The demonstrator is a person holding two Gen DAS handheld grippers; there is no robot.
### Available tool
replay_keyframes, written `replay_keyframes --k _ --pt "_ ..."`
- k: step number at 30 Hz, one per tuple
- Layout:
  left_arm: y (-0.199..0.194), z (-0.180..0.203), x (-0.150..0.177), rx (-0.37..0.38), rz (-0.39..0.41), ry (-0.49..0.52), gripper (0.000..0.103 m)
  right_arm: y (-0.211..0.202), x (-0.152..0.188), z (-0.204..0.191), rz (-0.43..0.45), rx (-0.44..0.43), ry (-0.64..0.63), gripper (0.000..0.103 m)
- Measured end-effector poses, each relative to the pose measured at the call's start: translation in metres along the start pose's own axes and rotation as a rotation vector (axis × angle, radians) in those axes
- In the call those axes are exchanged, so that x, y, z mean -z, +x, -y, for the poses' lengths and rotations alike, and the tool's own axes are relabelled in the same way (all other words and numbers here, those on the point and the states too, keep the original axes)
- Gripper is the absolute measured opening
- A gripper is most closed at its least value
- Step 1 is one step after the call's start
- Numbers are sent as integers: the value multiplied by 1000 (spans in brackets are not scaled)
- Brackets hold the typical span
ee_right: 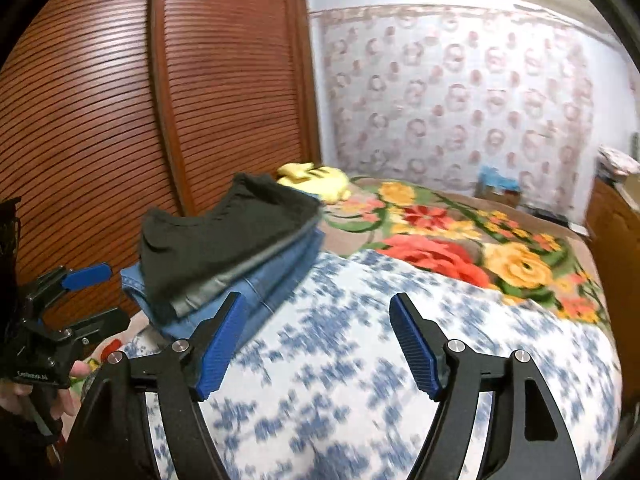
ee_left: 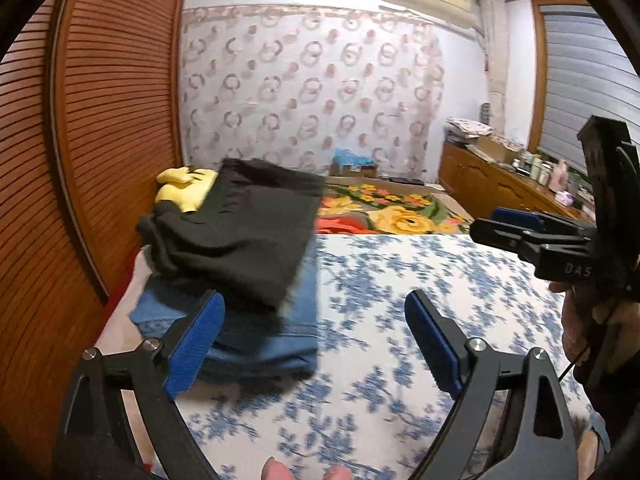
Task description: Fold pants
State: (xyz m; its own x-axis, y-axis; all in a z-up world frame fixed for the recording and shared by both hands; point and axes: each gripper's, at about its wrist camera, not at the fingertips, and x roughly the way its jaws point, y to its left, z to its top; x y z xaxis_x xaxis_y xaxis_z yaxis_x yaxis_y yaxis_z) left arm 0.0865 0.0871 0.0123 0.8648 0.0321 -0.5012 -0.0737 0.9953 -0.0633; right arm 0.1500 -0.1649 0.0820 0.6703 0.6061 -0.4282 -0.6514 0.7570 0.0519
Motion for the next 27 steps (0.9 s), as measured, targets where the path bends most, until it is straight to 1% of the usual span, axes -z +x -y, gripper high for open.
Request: replay_keyframes --k 3,11,13,16,20,25,27 --pt "-7 16 4 32 0 19 92 -30 17 -1 14 60 28 78" --pt "-20 62 16 58 -9 81 92 -105 52 -25 50 218 103 79" --pt "-21 70 17 58 -16 91 92 -115 58 -31 48 255 118 79" --pt "-22 81 19 88 -30 87 92 -131 65 -38 52 302 137 79" --pt "-25 94 18 90 -31 91 92 -143 68 -47 53 335 154 79" --pt "-37 105 10 97 -6 100 92 -160 65 -65 78 364 160 79" --pt "-43 109 6 100 8 110 92 -166 65 -65 90 365 159 79"
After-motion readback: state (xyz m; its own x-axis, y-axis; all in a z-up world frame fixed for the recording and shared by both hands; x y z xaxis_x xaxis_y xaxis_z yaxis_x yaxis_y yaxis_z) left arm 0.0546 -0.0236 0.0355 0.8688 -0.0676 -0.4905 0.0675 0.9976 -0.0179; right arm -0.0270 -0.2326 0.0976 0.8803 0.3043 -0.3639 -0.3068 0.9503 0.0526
